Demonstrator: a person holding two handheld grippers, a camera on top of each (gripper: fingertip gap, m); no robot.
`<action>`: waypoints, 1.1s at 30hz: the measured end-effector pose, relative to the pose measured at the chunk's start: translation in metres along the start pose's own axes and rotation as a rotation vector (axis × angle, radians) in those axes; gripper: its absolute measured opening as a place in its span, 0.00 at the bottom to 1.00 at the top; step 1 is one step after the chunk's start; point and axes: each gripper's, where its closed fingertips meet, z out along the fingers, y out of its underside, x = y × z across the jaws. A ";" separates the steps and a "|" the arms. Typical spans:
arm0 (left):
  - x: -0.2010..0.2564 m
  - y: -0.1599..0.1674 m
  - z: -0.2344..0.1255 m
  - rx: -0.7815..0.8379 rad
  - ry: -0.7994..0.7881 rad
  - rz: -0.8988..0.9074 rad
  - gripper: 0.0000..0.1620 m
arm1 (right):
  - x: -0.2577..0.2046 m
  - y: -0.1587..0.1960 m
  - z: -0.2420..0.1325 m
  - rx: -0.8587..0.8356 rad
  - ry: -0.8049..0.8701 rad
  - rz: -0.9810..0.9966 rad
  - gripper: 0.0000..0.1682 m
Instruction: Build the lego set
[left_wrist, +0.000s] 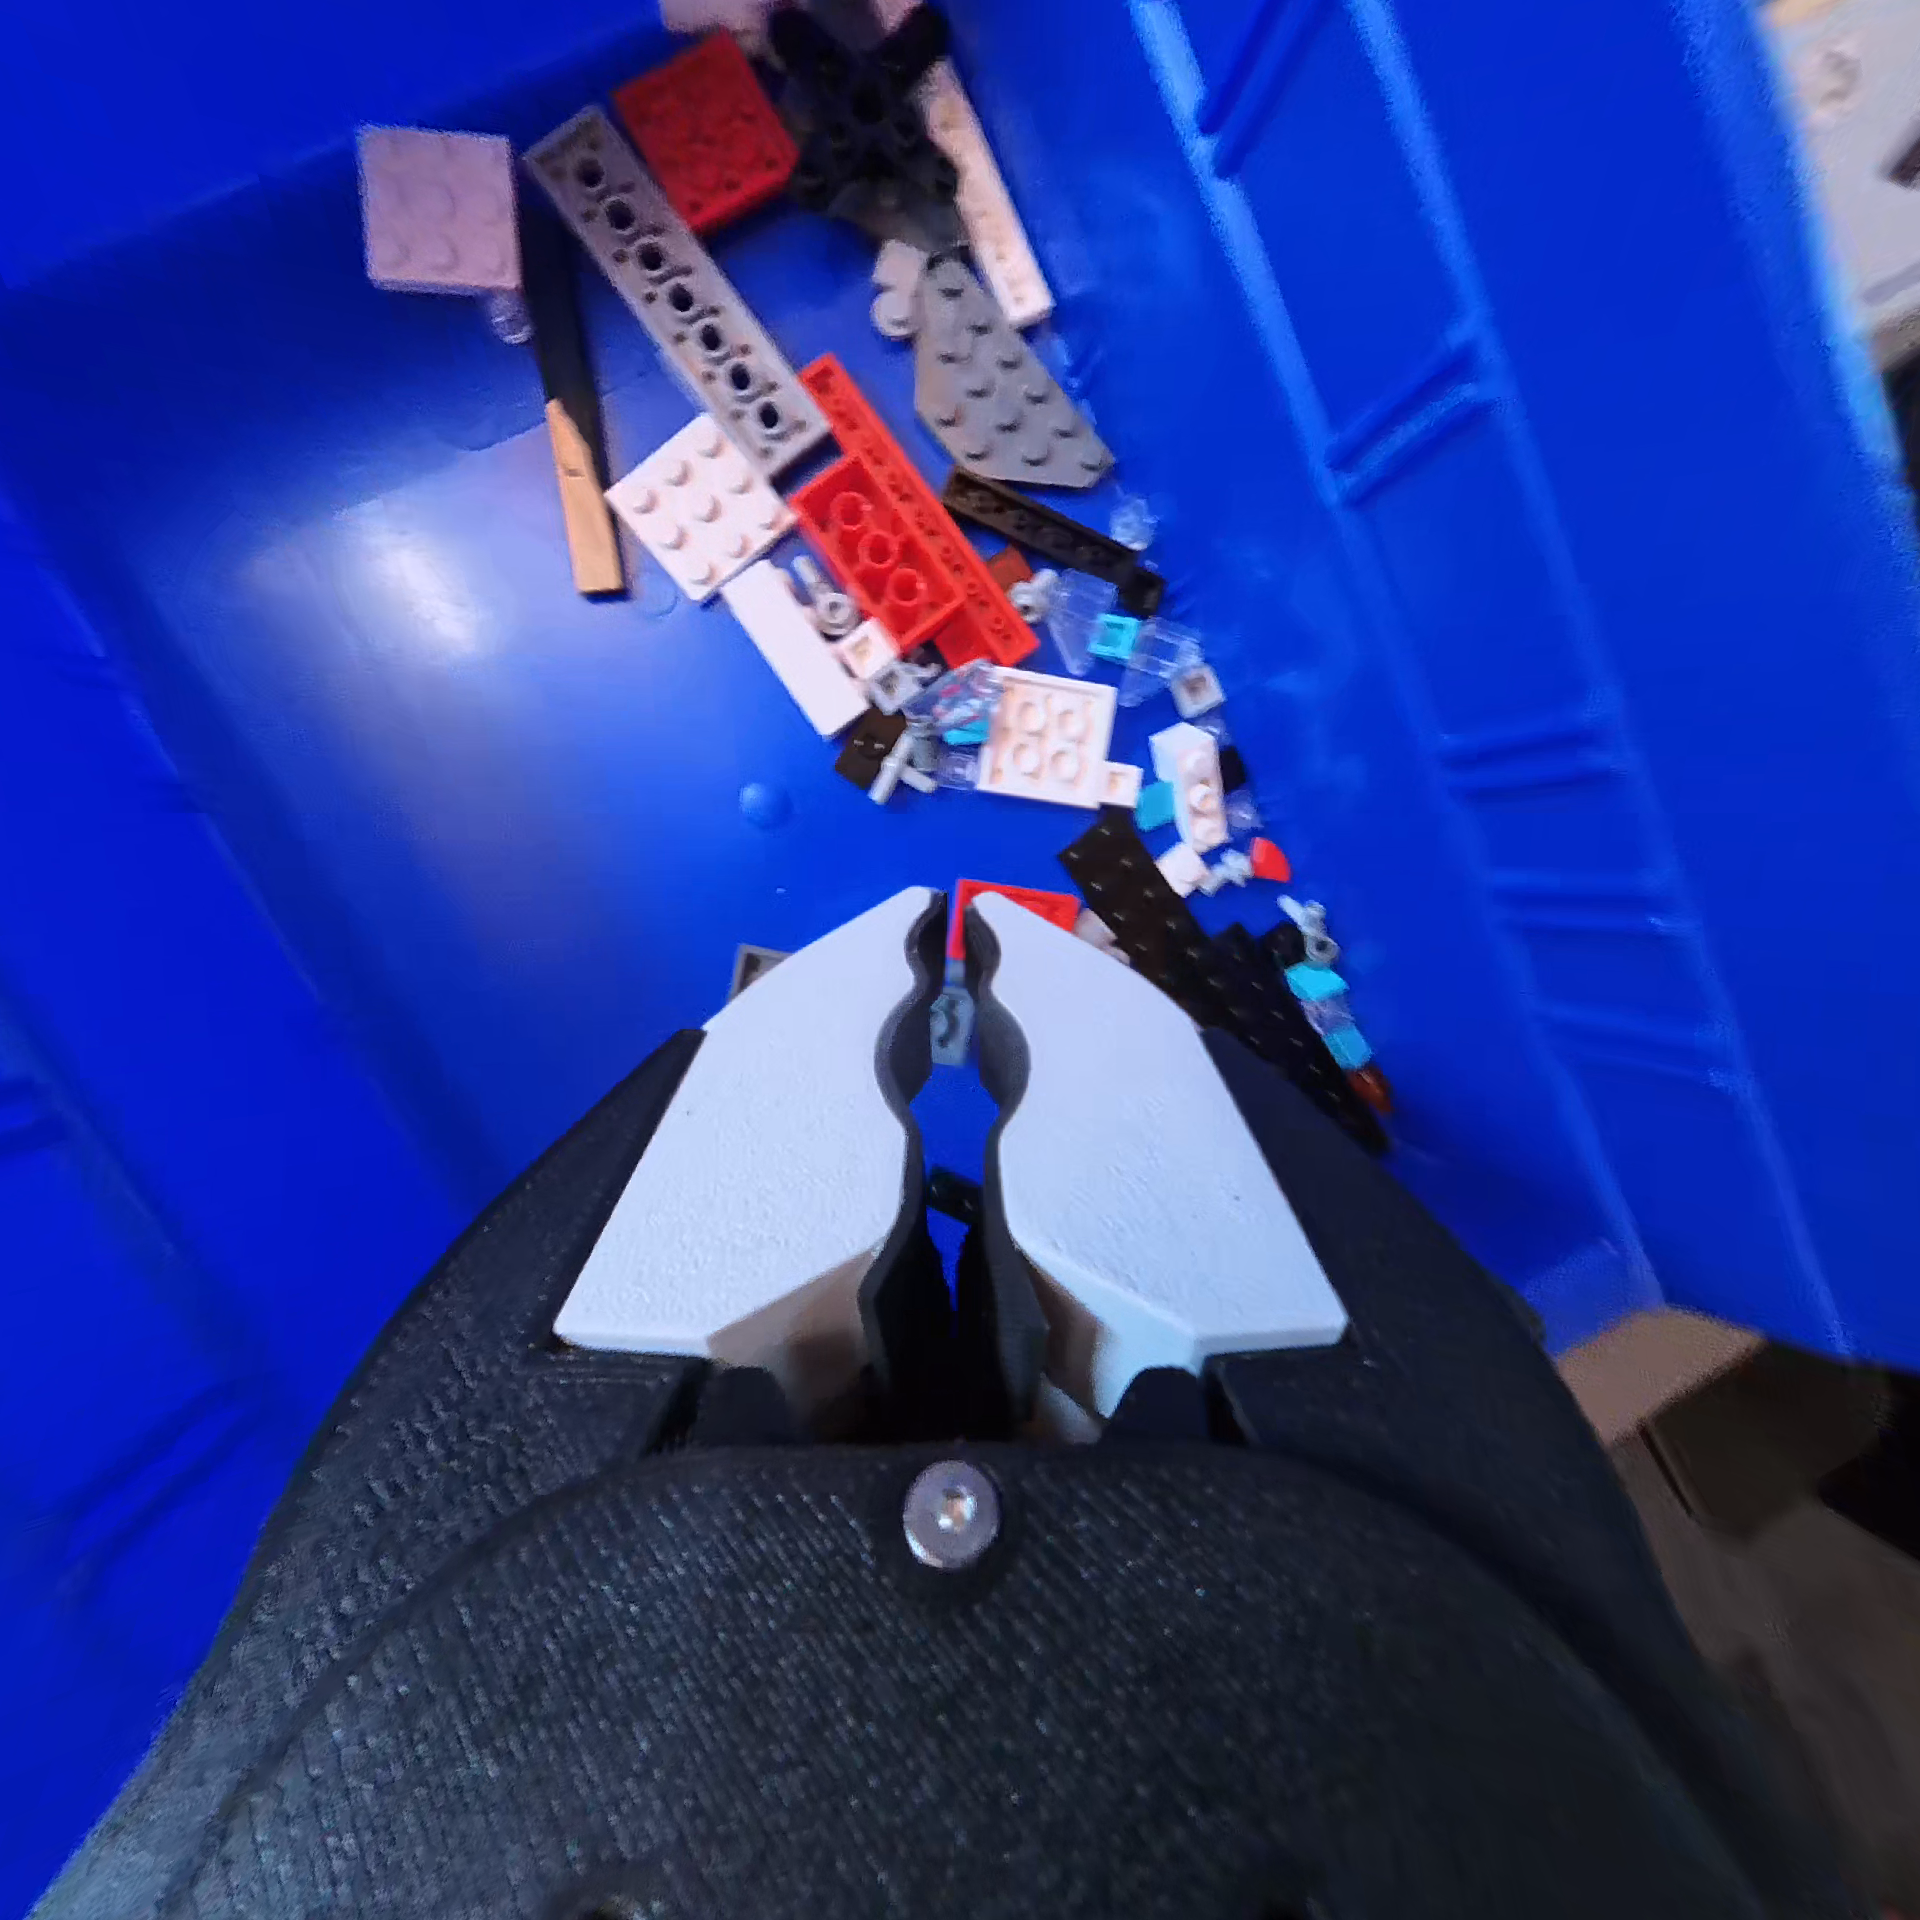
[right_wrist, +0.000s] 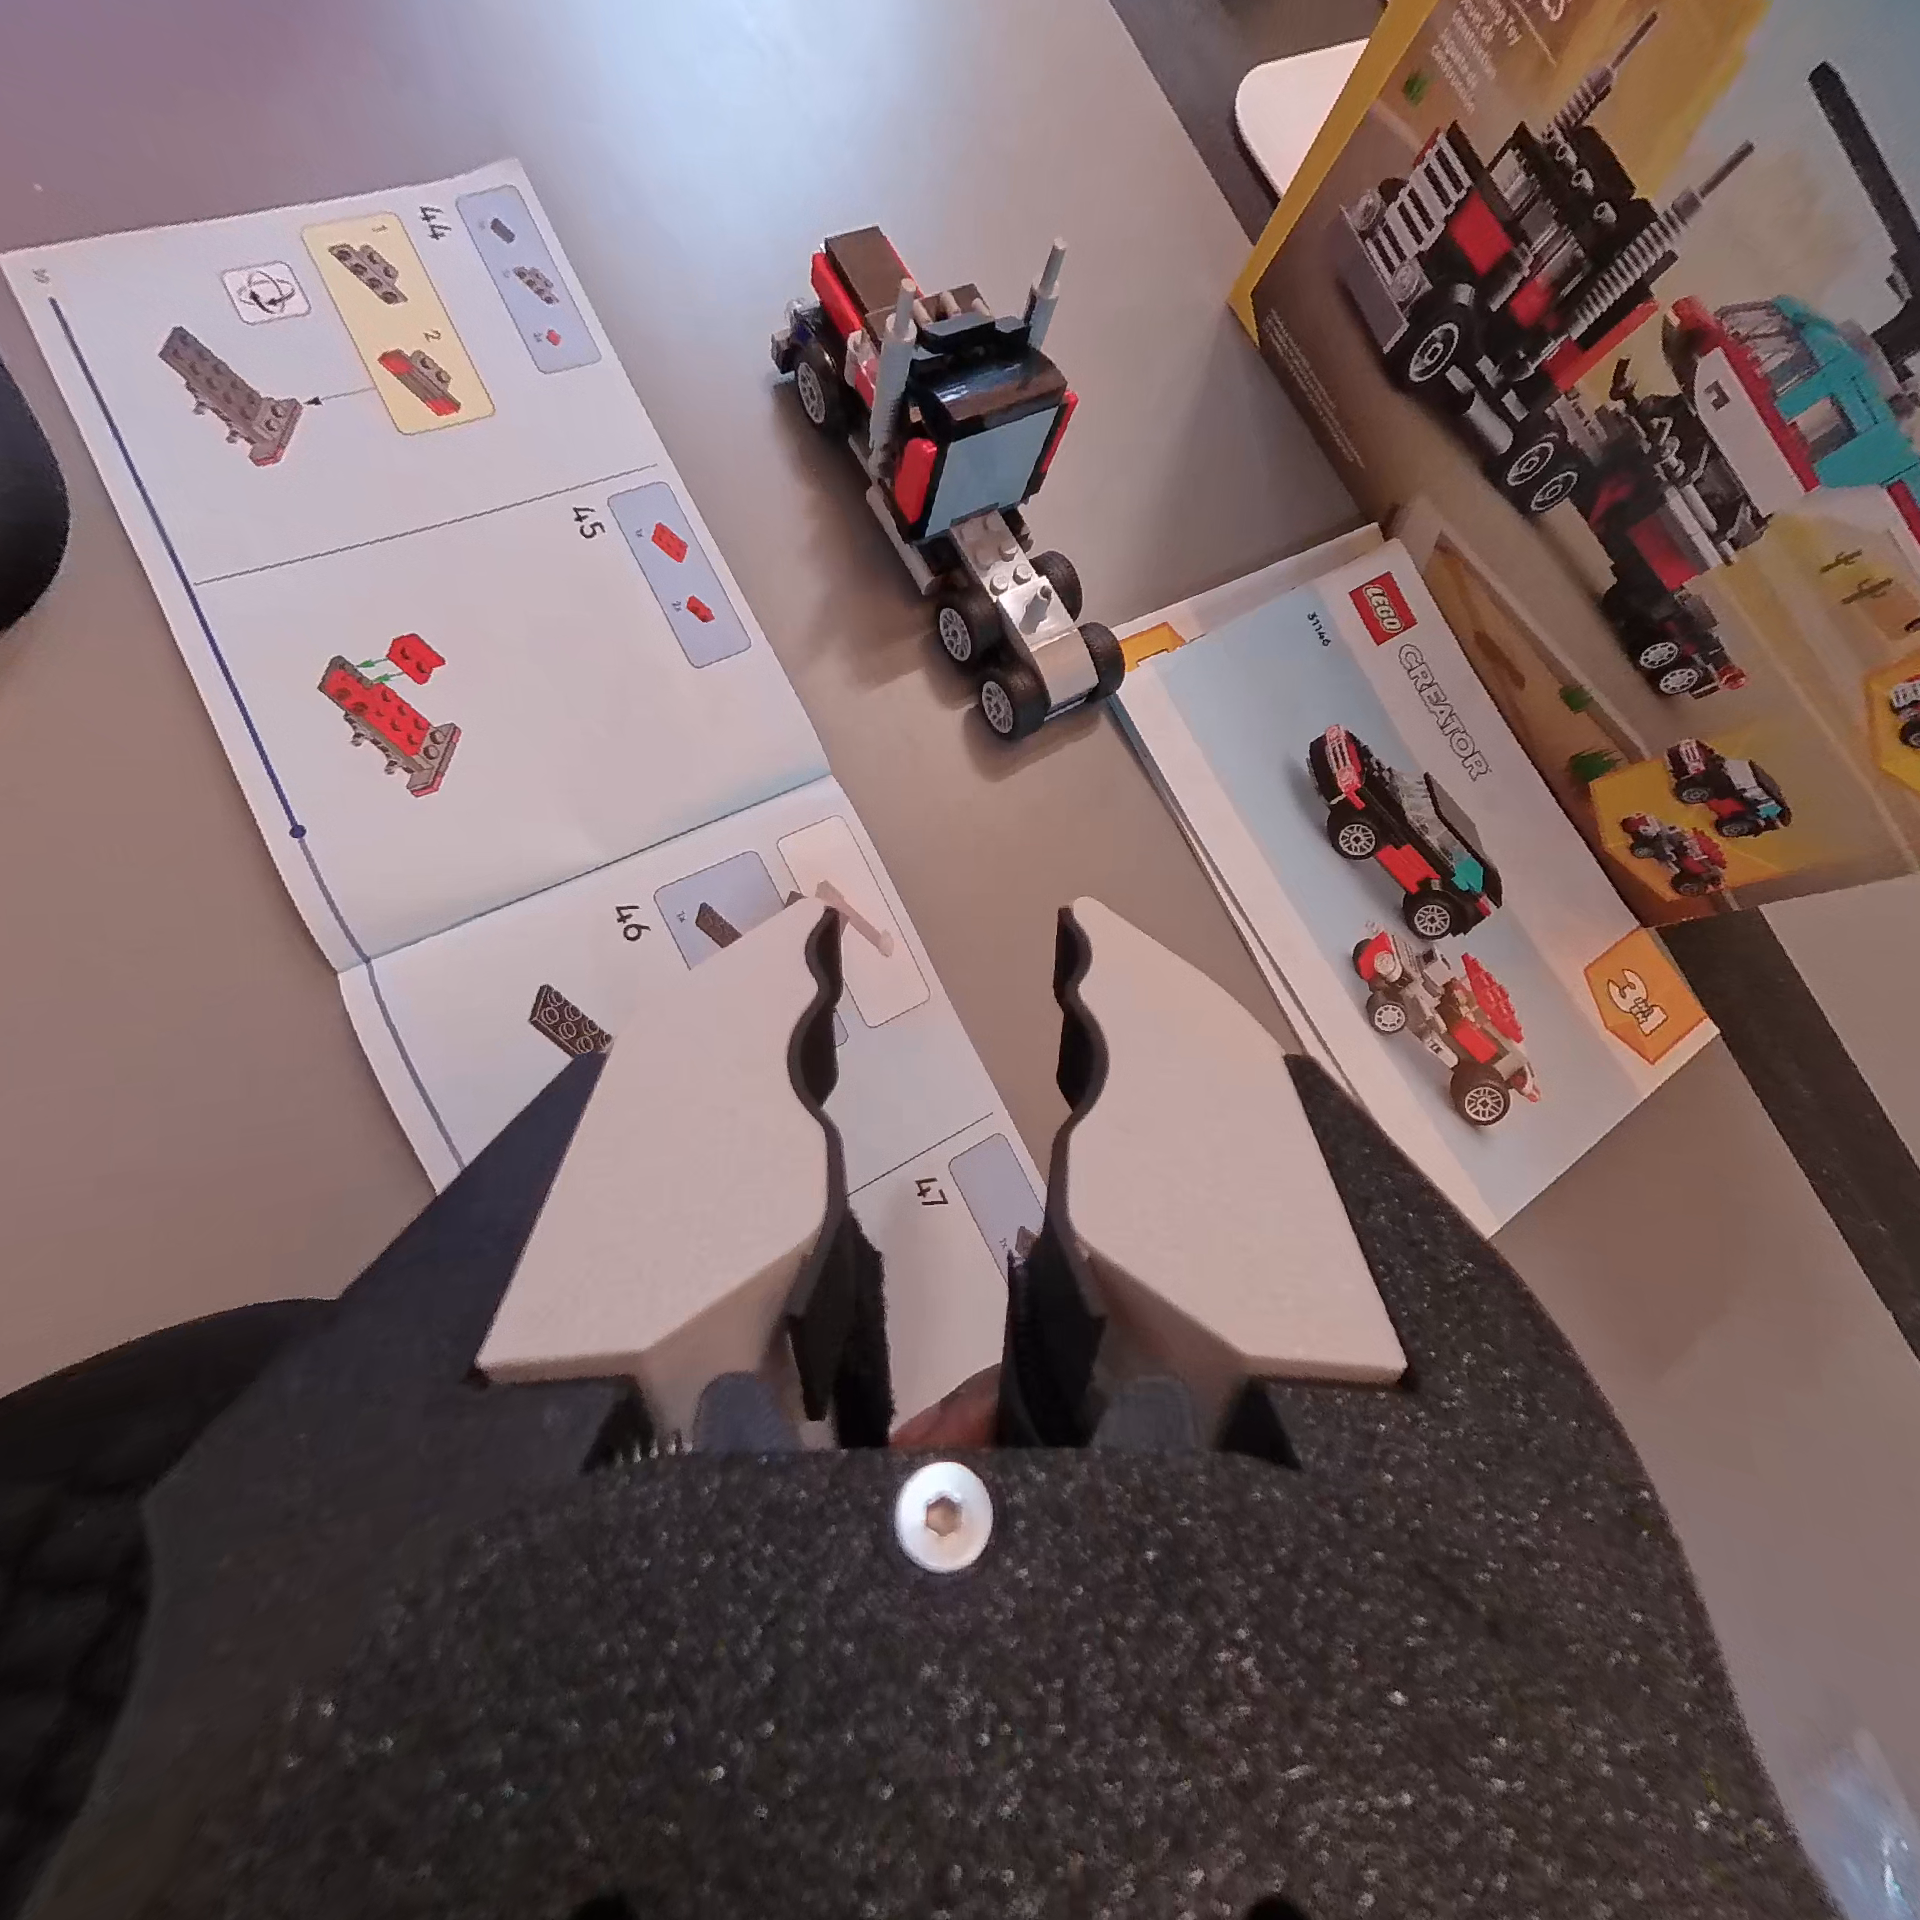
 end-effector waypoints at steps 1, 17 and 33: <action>0.006 -0.001 -0.005 -0.001 0.030 0.040 0.06 | 0.000 -0.001 -0.001 0.007 -0.005 -0.003 0.24; 0.010 0.012 0.008 -0.118 0.084 0.229 0.16 | -0.003 0.000 -0.006 0.050 -0.015 -0.025 0.23; 0.174 -0.175 -0.211 1.547 1.364 -0.208 0.15 | -0.149 -0.248 -0.098 1.050 -0.476 -0.635 0.15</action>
